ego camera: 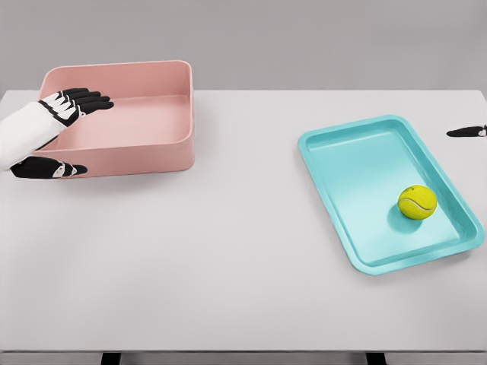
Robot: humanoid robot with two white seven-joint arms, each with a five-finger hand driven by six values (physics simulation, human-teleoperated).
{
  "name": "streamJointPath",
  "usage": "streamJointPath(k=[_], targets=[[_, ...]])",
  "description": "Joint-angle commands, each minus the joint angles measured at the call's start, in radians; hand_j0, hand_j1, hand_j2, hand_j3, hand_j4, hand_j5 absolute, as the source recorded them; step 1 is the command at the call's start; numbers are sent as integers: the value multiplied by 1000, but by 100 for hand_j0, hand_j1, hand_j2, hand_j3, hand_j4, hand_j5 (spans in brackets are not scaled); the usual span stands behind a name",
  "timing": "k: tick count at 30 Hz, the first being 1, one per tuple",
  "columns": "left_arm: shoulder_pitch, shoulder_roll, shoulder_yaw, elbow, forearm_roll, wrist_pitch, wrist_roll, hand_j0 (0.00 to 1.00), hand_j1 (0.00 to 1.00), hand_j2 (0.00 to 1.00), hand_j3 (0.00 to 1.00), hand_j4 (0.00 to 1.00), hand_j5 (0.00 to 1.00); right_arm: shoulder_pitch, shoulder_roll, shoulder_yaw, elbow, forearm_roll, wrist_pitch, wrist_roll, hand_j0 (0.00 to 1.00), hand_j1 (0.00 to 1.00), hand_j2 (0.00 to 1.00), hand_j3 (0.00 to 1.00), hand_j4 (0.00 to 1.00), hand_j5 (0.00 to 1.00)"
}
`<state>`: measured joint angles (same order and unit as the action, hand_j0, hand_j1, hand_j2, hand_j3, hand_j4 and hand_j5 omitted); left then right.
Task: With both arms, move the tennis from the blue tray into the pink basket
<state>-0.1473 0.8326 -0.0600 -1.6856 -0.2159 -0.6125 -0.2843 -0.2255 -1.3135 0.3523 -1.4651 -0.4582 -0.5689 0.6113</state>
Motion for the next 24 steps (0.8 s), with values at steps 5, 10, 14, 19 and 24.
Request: streamJointPath(k=[5, 10, 14, 19, 24], targets=[[0, 0, 0, 0, 7, 2, 1, 100, 100, 100, 100, 100, 100, -15, 62, 36, -17, 55, 56, 0, 99, 99, 99, 99, 99, 99], [0, 0, 0, -2, 7, 2, 1, 100, 100, 100, 100, 100, 100, -28, 91, 36, -3, 85, 80, 0, 99, 99, 99, 99, 99, 99], [0, -1, 0, -5, 7, 2, 1, 100, 100, 100, 100, 100, 100, -35, 114, 46, -1, 108, 101, 0, 99, 99, 99, 99, 99, 99], [0, -3, 2, -17, 7, 2, 1, 100, 100, 100, 100, 100, 100, -67, 151, 76, 11, 153, 119, 0, 99, 99, 99, 99, 99, 99], [-2, -1, 2, -16, 7, 2, 1, 100, 100, 100, 100, 100, 100, -97, 177, 111, 51, 168, 119, 0, 99, 99, 99, 99, 99, 99]])
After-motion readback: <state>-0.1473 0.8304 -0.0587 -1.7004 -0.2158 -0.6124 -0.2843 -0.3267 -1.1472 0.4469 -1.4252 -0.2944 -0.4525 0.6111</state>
